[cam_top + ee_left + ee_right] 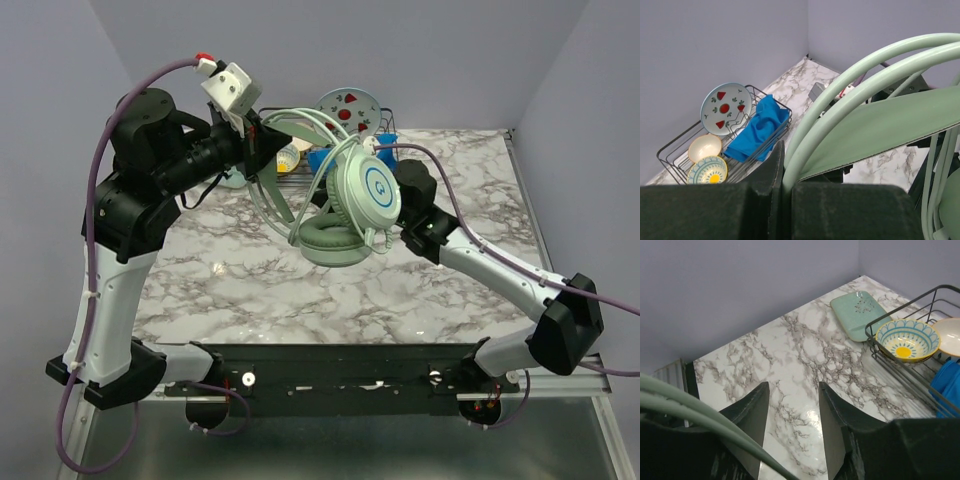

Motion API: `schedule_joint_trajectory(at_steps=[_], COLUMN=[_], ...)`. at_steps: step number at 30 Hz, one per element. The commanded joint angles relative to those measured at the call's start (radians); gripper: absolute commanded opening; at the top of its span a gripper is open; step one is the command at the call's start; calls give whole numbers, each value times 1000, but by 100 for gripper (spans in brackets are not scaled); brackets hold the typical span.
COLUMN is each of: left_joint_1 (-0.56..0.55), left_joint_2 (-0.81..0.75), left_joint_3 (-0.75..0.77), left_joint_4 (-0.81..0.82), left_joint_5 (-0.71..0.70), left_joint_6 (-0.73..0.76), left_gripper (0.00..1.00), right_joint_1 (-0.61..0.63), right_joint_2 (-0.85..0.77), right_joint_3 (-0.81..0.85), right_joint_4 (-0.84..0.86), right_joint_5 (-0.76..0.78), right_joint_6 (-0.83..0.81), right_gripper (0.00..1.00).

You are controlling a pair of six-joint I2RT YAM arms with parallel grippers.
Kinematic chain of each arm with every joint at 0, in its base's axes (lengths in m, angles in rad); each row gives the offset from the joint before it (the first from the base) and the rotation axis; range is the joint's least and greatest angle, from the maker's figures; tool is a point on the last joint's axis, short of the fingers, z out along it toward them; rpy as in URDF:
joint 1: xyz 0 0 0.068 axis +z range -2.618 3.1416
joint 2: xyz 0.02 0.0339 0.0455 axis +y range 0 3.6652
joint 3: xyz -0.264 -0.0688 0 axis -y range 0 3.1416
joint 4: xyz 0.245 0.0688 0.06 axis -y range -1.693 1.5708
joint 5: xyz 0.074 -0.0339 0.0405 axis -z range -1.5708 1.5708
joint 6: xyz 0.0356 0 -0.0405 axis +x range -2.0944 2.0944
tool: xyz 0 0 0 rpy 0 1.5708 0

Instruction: Wrap the headphones

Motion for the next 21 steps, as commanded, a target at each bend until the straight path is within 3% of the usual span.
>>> schedule_joint_trajectory(at_steps=[1,21], left_joint_1=[-1,0], left_joint_2=[-7,2], left_joint_3=[55,59], left_joint_4=[47,61], left_joint_5=[-23,-120], left_joint_6=[-99,-76], left_gripper=[0,0], right_joint_1=[6,18], right_joint_2=[15,-57], right_joint_3=[-74,-249], right_joint_4=[117,108], right_joint_5=[1,111], right_joint_6=[74,51], right_gripper=[54,66])
